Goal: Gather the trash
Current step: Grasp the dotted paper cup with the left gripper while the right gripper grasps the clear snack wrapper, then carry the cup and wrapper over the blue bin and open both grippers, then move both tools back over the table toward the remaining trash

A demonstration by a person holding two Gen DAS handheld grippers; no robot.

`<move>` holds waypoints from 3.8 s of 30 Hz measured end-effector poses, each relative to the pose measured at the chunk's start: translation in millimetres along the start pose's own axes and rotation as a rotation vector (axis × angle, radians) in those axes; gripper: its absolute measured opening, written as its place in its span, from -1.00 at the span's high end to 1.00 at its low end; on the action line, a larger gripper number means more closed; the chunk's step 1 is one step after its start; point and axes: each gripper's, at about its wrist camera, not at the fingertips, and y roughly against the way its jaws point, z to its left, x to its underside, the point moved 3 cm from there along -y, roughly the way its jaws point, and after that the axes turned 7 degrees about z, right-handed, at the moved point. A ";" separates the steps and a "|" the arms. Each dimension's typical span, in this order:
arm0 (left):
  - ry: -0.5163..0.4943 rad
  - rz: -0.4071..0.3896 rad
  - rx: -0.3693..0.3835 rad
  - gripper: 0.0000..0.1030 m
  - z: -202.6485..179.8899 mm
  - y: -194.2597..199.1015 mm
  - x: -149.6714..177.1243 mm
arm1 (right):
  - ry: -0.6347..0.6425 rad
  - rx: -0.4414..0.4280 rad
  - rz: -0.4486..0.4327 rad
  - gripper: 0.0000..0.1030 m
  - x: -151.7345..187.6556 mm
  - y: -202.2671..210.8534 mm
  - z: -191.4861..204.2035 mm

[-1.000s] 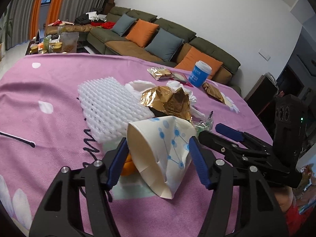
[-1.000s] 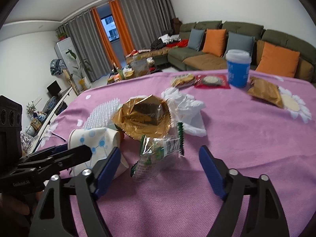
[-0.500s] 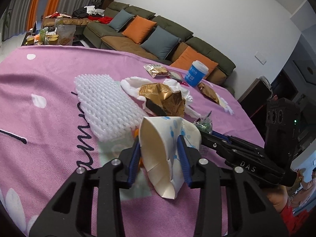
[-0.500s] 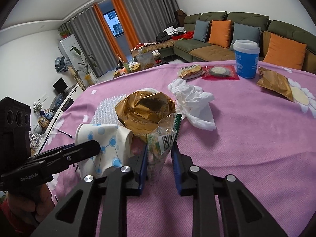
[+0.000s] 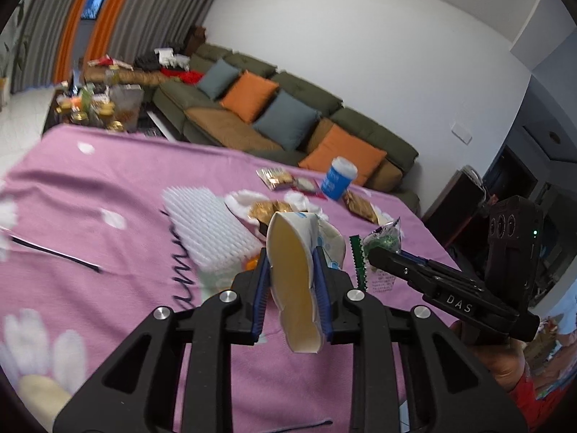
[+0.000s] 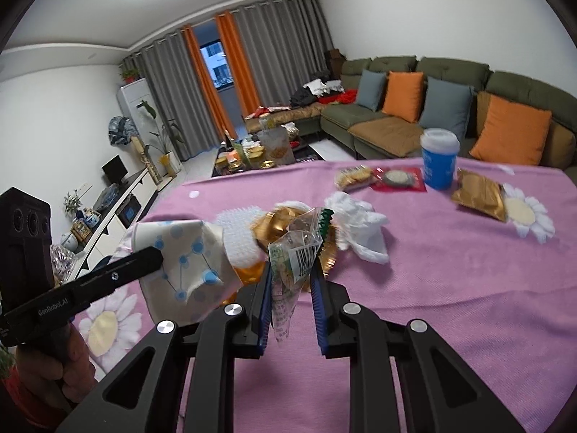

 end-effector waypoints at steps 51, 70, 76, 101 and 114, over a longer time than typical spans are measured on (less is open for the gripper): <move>0.395 -0.365 -0.718 0.54 266.5 377.9 91.6 | 0.661 -0.429 0.255 0.64 -13.5 -164.9 423.5; 0.459 -0.182 -0.798 0.42 366.3 255.3 69.5 | 0.715 -0.388 0.430 0.37 3.7 -242.4 445.8; 0.472 -0.165 -0.830 0.32 376.4 243.4 74.3 | 0.697 -0.400 0.438 0.20 1.5 -249.2 444.1; 0.344 -0.343 -0.886 -0.89 267.7 298.3 71.7 | 0.622 -0.402 0.206 -0.65 -25.1 -158.6 396.7; 0.215 -0.404 -0.792 -0.89 150.8 299.7 65.9 | 0.509 -0.289 -0.004 -0.86 -17.3 -62.2 293.8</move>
